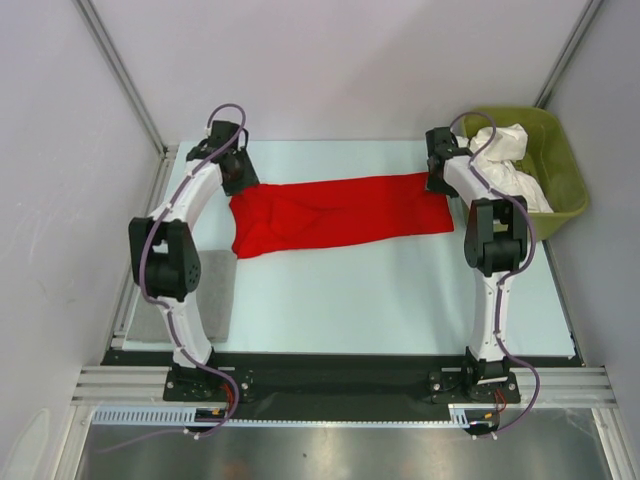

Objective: Fold and stack the t-shirts
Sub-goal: Fold the tshirt

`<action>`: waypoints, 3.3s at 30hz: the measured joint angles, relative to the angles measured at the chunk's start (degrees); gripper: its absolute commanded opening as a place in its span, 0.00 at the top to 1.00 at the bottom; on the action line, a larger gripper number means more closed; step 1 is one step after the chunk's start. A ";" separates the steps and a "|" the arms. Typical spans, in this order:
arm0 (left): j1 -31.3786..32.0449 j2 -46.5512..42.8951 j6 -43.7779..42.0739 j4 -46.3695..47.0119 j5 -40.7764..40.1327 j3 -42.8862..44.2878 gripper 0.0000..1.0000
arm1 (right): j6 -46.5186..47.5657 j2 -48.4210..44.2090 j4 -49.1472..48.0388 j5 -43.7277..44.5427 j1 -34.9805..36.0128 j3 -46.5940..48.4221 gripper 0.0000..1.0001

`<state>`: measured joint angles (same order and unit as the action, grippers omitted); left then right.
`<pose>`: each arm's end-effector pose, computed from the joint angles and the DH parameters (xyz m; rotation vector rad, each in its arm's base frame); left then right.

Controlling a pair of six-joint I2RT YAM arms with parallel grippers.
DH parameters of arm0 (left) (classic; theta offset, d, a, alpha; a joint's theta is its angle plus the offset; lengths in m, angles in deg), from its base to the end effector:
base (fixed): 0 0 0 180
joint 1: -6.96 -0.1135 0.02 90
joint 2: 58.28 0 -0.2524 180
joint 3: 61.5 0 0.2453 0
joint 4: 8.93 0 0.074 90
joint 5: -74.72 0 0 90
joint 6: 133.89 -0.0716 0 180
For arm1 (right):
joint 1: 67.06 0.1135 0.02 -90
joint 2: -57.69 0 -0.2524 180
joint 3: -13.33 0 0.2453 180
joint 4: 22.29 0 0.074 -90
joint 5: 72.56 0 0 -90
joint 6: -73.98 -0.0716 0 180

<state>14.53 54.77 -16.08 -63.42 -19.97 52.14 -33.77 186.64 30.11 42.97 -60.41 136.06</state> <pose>0.4466 -0.0534 0.2308 -0.4746 2.4683 -0.1508 0.4949 0.0266 0.1649 0.3984 2.4620 -0.4034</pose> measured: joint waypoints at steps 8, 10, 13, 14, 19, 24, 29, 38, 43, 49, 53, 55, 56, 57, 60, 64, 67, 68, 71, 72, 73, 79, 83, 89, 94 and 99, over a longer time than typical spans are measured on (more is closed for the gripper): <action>0.76 -11.78 -1.49 1.55 5.49 -11.89 0.51 | 0.50 -8.90 0.55 -9.68 2.01 -5.60 0.41; 1.25 -12.00 -2.05 2.21 6.97 -13.84 0.51 | 0.07 -9.77 -0.26 -17.29 2.67 -6.08 0.41; 1.42 -9.97 -3.45 2.25 8.96 -14.43 0.58 | -2.73 -9.90 -4.85 -30.80 4.13 -9.16 0.43; 1.38 -9.20 -3.89 2.36 9.62 -14.43 0.67 | -4.83 -9.90 -7.17 -35.10 4.85 -11.10 0.45; 0.15 -6.16 -5.42 3.39 12.87 -14.40 0.76 | -17.09 -9.07 -21.40 -49.31 10.69 -21.75 0.50; -0.35 0.63 -5.92 4.87 14.62 -12.02 0.76 | -27.08 -5.64 -32.70 -55.58 17.20 -22.67 0.57; -0.39 7.04 -6.32 5.16 15.87 -8.11 0.72 | -35.85 -2.91 -42.01 -59.49 19.89 -22.69 0.61; -1.11 9.90 -6.47 5.79 17.05 -4.94 0.65 | -39.78 -1.20 -44.68 -60.11 20.02 -22.67 0.57; -1.38 9.99 -6.47 5.81 17.99 -4.96 0.67 | -40.65 -0.74 -45.42 -60.41 20.90 -22.58 0.56; -1.40 10.60 -6.45 6.01 20.28 -4.96 0.67 | -40.79 1.55 -45.35 -60.50 22.64 -20.79 0.55; -1.40 11.74 -6.38 6.12 21.18 -4.96 0.74 | -40.79 2.38 -44.76 -60.50 23.43 -19.76 0.55; -1.62 11.78 -6.40 6.21 21.40 -4.96 0.79 | -40.79 2.54 -44.44 -60.48 23.89 -19.08 0.55; -1.70 11.80 -6.43 6.23 21.42 -4.96 0.80 | -40.79 2.56 -44.37 -60.48 24.13 -18.82 0.55; -1.79 11.78 -6.40 6.23 21.42 -4.96 0.81 | -40.79 2.56 -44.33 -60.48 24.35 -18.58 0.55; -2.01 11.78 -6.43 6.21 21.38 -4.98 0.85 | -40.81 2.60 -44.11 -60.35 24.90 -17.90 0.55; -2.21 11.78 -6.47 6.21 21.35 -4.98 0.96 | -41.51 2.64 -43.63 -59.56 25.99 -17.77 0.55; -2.34 11.78 -6.47 6.19 21.35 -4.98 1.00 | -42.01 2.67 -43.06 -59.14 26.75 -17.77 0.56; -2.40 11.78 -6.49 6.19 21.35 -4.98 1.00 | -42.14 2.69 -42.93 -58.99 26.99 -17.79 0.56; -2.51 11.76 -6.49 6.14 21.24 -4.98 1.00 | -42.84 2.82 -42.82 -58.93 27.58 -17.77 0.56; -2.54 11.74 -6.49 6.12 21.11 -4.98 1.00 | -43.39 2.91 -42.91 -58.90 27.78 -17.77 0.56; -2.56 11.65 -6.49 6.05 20.92 -4.98 1.00 | -43.98 3.08 -43.12 -58.88 27.96 -17.77 0.56; -2.95 10.21 -6.47 5.25 19.96 -4.98 1.00 | -47.69 5.11 -45.13 -58.27 28.85 -17.79 0.58; -3.34 8.57 -6.47 5.14 19.91 -4.98 0.99 | -48.54 5.88 -45.03 -57.35 28.92 -17.77 0.59; -3.48 7.89 -6.45 5.09 19.93 -5.07 1.00 | -49.59 6.29 -44.37 -56.02 28.92 -16.81 0.61; -3.48 7.89 -6.47 5.07 19.96 -5.49 1.00 | -49.75 6.82 -43.30 -55.43 28.89 -15.28 0.68; -3.54 7.89 -6.49 5.05 19.89 -5.88 1.00 | -49.70 8.35 -42.69 -55.36 28.89 -11.96 0.85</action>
<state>10.99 62.66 -22.57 -58.37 -0.08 46.26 -83.48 194.99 -12.58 -12.39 -31.51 124.10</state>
